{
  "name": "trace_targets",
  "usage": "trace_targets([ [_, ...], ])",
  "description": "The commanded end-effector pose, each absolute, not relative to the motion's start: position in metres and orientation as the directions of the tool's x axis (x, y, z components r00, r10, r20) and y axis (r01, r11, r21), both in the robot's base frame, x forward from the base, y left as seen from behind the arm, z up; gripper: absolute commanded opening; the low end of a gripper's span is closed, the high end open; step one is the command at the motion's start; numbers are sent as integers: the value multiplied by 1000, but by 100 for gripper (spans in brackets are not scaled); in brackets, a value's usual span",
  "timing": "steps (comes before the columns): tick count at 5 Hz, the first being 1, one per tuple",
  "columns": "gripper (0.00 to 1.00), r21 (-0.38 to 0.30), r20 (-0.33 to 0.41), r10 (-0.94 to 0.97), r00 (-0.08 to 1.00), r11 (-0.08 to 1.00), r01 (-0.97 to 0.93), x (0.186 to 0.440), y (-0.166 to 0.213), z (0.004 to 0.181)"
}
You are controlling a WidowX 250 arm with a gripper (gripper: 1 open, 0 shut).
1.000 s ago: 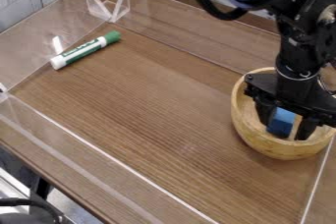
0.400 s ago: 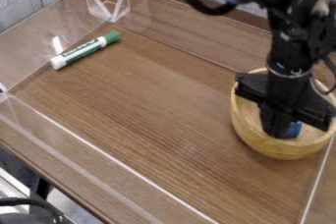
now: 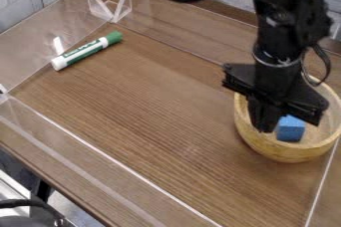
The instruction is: Remove the blue block from inside the brown bowl and put it on the table
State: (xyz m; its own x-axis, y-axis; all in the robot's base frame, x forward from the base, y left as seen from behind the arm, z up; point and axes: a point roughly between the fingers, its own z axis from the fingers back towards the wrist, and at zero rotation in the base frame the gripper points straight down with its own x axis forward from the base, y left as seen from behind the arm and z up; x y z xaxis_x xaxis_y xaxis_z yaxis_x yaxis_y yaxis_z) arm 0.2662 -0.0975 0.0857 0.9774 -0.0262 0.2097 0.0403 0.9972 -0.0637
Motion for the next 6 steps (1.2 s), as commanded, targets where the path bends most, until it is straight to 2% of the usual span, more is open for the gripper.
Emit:
trace_targets([
  [1, 0, -72, 257, -28, 966, 996, 48, 268, -91, 101],
  [4, 0, -48, 245, -34, 969, 998, 47, 255, -62, 106],
  [6, 0, -36, 234, -31, 972, 999, 41, 247, -48, 101],
])
